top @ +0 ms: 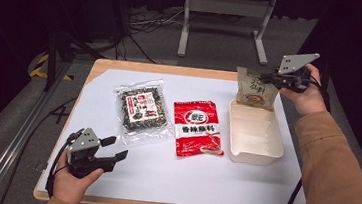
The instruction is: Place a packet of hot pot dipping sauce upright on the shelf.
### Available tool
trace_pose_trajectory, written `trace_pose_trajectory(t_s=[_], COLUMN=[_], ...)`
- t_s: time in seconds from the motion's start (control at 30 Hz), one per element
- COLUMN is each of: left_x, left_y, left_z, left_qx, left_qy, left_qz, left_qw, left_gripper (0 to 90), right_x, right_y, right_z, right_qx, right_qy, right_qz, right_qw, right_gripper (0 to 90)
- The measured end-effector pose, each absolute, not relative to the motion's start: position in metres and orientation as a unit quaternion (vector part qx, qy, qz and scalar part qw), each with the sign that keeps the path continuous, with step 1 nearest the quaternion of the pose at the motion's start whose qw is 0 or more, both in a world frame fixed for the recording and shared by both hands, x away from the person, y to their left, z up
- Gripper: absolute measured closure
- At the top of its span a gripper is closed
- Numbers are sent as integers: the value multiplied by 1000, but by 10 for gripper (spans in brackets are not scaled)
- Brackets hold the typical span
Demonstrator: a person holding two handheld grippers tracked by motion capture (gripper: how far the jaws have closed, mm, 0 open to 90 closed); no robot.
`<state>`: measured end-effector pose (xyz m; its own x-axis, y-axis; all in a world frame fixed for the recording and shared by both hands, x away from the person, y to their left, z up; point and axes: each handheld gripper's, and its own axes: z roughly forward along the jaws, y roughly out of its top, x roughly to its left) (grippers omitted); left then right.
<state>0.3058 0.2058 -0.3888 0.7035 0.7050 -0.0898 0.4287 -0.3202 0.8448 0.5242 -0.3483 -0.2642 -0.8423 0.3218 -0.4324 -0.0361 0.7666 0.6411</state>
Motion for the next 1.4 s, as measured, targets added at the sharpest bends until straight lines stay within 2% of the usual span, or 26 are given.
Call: trace_pose_trajectory(t_s=[0.63, 0.93, 1.4], left_x=[305, 307, 309], left_y=[206, 205, 203], left_z=[-389, -389, -390], left_qx=[797, 798, 800], left_qy=[357, 355, 350], left_qz=[149, 147, 147], left_qw=[464, 463, 464], left_gripper=[366, 366, 365], right_x=[530, 532, 529], right_y=[-331, -339, -353], right_z=[-280, -299, -310], right_qx=[62, 83, 112], right_qy=[909, 905, 905], right_qz=[318, 337, 335], right_qw=[262, 244, 235], right_gripper=[896, 896, 889])
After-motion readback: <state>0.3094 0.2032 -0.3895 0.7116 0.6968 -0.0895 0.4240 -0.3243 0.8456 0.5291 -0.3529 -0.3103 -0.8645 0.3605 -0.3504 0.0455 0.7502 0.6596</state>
